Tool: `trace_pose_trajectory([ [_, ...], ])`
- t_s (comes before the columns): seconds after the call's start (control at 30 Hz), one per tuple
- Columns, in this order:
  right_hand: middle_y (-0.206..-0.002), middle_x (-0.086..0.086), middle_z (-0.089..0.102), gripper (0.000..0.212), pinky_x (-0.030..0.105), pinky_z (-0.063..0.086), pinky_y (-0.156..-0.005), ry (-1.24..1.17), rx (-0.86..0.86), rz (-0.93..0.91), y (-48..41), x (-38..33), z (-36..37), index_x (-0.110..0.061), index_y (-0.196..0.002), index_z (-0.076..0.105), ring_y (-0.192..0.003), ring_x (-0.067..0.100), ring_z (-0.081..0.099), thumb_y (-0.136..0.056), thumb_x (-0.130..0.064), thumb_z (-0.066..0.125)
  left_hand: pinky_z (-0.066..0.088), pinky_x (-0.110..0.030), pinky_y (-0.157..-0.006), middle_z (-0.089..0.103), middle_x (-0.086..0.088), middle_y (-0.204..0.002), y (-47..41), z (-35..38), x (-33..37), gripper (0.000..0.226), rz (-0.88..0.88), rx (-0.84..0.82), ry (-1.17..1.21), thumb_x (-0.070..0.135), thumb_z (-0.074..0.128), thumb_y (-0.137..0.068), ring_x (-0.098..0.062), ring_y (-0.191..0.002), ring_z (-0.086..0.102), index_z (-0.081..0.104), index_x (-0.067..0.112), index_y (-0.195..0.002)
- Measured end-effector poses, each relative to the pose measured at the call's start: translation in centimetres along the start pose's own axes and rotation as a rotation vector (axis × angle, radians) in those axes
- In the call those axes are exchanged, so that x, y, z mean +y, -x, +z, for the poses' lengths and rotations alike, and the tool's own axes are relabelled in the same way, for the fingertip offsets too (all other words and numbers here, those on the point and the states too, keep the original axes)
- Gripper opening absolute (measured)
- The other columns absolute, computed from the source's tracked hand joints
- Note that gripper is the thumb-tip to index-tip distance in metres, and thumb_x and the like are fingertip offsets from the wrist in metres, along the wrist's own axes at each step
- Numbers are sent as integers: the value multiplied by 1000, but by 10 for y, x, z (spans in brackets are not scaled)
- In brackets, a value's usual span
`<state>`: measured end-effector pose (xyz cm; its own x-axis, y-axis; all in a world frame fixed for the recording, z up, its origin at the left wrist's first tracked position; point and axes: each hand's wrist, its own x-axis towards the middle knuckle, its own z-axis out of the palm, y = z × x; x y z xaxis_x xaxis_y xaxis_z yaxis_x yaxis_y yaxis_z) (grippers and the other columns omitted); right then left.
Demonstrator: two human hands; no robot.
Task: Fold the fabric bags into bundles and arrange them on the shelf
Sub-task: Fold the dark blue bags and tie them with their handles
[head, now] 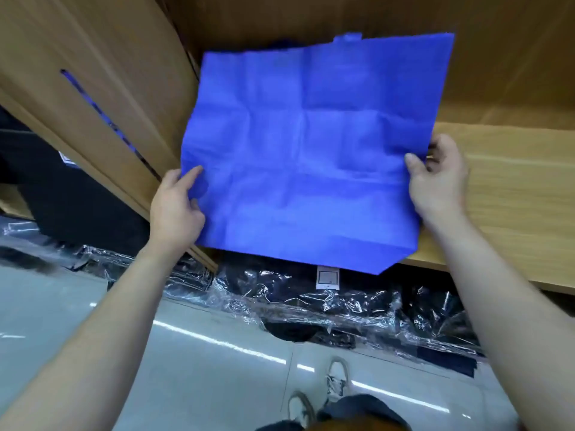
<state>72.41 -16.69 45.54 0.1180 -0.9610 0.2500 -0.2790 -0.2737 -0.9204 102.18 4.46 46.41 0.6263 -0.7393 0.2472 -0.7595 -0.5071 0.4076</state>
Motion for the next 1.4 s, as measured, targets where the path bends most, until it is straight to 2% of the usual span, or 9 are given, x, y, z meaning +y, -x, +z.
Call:
trace_pose_trajectory([
  [0.27, -89, 3, 68, 11, 43, 49, -81, 244, 31, 81, -36, 11, 20, -24, -95, 56, -90, 32, 64, -84, -22, 60, 37, -44, -107, 30, -15, -150, -28, 7, 7, 68, -69, -114, -143, -4, 54, -78, -35, -136, 31, 40, 5, -145],
  [0.47, -129, 16, 42, 68, 32, 39, -94, 509, 32, 52, -29, -1, 17, -18, -134, 40, -107, 34, 53, -75, -13, 73, 32, -28, -110, 45, 2, -148, -30, -4, -8, 48, 250, -295, -33, 31, 75, -83, -18, -137, 41, 62, 21, -128],
  [0.6, -135, -4, 43, 83, 17, 30, -100, 453, -571, -101, 8, -42, 4, -32, -142, 41, -124, 7, 44, -70, -50, 79, 6, -14, -112, 11, 25, -152, -27, -12, -14, 110, 333, -775, 37, 90, 59, -51, 5, -143, 5, 32, 41, -146],
  [0.73, -150, -29, 7, 99, 22, 10, -117, 765, -1131, -147, 51, -56, 3, -48, -149, 19, -143, -5, 4, -65, -70, 68, 13, -15, -111, 21, 17, -155, -38, -10, -24, 74, 424, -662, -58, 40, 76, -79, -2, -144, 19, 39, 39, -143],
  [0.93, -145, -22, 41, 44, 25, 23, -118, 482, -878, 58, 59, -41, -2, -34, -125, 63, -136, -10, 29, -85, -50, 53, 42, -20, -92, 68, 2, -121, -41, -15, -31, 24, 333, -407, 22, 23, 67, -91, -14, -118, 61, 73, 17, -113],
  [1.03, -103, -24, 69, 14, 11, 42, -83, 323, -669, 223, 63, -39, -6, -32, -89, 76, -93, -9, 60, -88, -39, 63, 40, -27, -57, 64, -3, -63, -38, -20, -28, 16, 300, -345, -35, 34, 68, -89, -22, -66, 59, 69, 24, -76],
  [1.1, -57, -18, 62, 22, 11, 37, -55, 266, -515, 233, 68, -36, -5, -22, -66, 70, -54, -2, 50, -86, -32, 71, 33, -31, -50, 44, -3, -47, -34, -21, -27, 29, 288, -297, -71, 38, 69, -87, -26, -54, 45, 62, 16, -70],
  [1.27, -76, -6, 60, 20, 26, 37, -67, 443, -146, 135, 85, -26, 9, -22, -91, 68, -72, 17, 54, -77, -32, 80, 48, -36, -65, 70, -9, -82, -22, -15, -26, 24, 334, -87, -73, 22, 80, -79, -35, -79, 65, 72, 11, -98],
  [1.4, -94, -2, 59, 45, 28, 37, -76, 636, -168, -5, 89, -27, 16, -23, -124, 57, -93, 20, 57, -84, -31, 75, 50, -47, -87, 59, -13, -127, -23, -4, -34, 55, 449, -153, -94, 2, 74, -78, -38, -106, 56, 60, 14, -129],
])
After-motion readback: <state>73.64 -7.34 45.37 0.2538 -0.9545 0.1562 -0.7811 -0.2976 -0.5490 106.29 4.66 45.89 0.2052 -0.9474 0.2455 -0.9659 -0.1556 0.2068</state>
